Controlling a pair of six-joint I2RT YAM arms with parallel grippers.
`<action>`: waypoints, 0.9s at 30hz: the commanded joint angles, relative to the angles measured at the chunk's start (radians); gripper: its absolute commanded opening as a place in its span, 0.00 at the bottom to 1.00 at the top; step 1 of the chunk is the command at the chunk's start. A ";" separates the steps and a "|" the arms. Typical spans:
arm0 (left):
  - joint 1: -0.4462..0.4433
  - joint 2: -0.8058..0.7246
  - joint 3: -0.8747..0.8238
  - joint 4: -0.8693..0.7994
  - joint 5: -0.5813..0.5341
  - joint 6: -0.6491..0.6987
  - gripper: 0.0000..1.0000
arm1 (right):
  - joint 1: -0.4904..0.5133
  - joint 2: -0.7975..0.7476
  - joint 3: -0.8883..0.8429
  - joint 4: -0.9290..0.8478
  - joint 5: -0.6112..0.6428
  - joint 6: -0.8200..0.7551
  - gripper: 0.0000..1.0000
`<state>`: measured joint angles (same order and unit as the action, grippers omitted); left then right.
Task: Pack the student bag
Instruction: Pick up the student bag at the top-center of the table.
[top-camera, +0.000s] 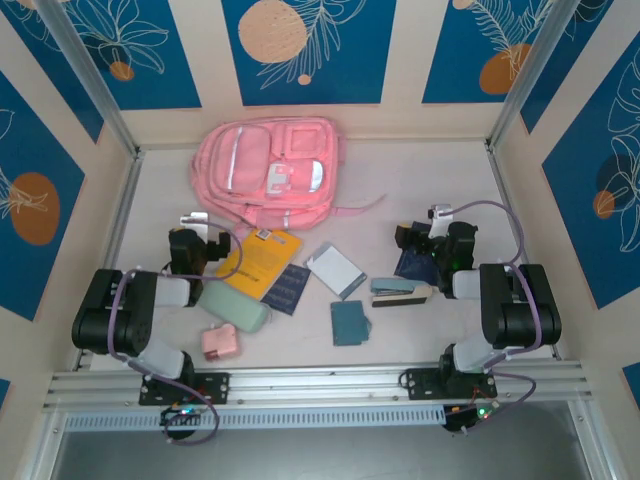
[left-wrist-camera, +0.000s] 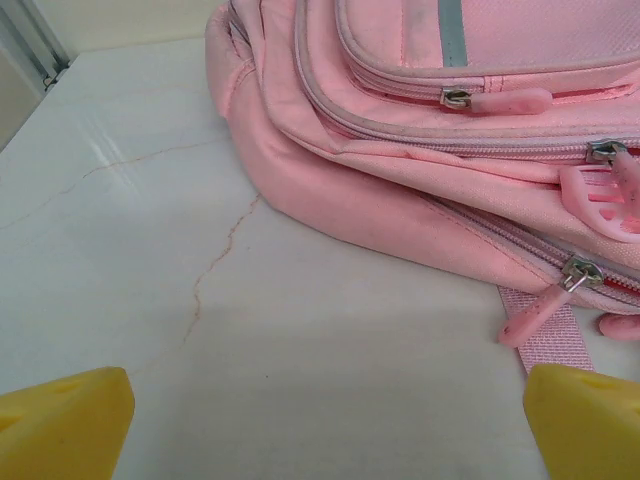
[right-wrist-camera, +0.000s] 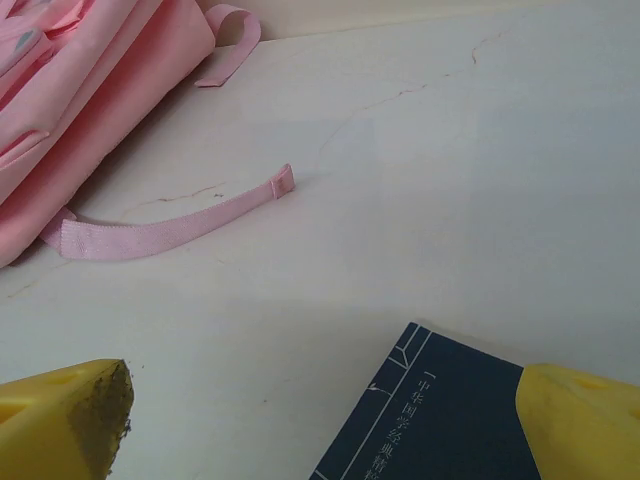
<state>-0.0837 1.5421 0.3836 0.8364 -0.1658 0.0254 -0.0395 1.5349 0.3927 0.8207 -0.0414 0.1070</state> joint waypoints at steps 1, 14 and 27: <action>-0.008 -0.006 0.004 0.022 0.003 0.004 1.00 | 0.004 -0.002 0.026 0.002 0.006 -0.013 0.99; -0.007 -0.006 0.007 0.020 0.005 0.004 1.00 | 0.006 -0.002 0.024 0.002 0.009 -0.012 0.99; -0.013 -0.072 0.044 -0.092 0.019 0.023 1.00 | 0.016 -0.002 0.025 0.003 0.030 -0.017 0.99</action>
<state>-0.0837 1.5311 0.3866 0.8154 -0.1650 0.0292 -0.0319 1.5349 0.3927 0.8207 -0.0299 0.1066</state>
